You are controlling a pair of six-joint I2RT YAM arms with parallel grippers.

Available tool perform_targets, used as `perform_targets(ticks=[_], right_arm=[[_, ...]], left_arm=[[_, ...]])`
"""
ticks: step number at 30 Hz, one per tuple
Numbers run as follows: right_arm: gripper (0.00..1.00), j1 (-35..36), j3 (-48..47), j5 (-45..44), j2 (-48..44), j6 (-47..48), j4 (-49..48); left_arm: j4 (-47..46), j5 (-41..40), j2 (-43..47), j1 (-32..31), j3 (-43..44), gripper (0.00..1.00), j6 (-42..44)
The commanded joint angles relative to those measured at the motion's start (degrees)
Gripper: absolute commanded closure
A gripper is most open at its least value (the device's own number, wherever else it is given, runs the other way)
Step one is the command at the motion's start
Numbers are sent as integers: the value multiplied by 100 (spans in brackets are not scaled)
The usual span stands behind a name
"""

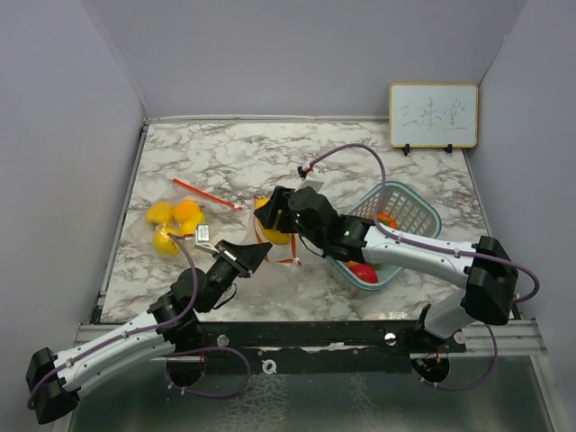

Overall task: Place the food in the zip-top bag and seal the zipper
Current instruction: Place the fake fruit in the zipper food storage bag.

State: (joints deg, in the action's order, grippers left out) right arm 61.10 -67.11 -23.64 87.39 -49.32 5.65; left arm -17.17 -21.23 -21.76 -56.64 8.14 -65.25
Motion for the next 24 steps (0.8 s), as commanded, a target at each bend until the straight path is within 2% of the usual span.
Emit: perform_targets(ticks=[1,5,9,11,16,24], right_arm=[[53,-22,258,90,-61,-331,355],[51,-19,453,144,-183,-303,400],[38,30,419,337,-212,-192,476],[35,46,426,572,-250,-101,393],[11,62,399,986,-383,123,286],[9,53,413,781,-743,300,431]], left_arm=[[-135,-42,234,-18,80,100,-5],[-10,-147,421,-19,52,100,19],[-15,-189,454,-21,21,100,21],[-31,-193,432,-22,16,100,50],[-49,-202,418,-22,-42,100,50],[-30,-211,451,-22,-27,100,87]])
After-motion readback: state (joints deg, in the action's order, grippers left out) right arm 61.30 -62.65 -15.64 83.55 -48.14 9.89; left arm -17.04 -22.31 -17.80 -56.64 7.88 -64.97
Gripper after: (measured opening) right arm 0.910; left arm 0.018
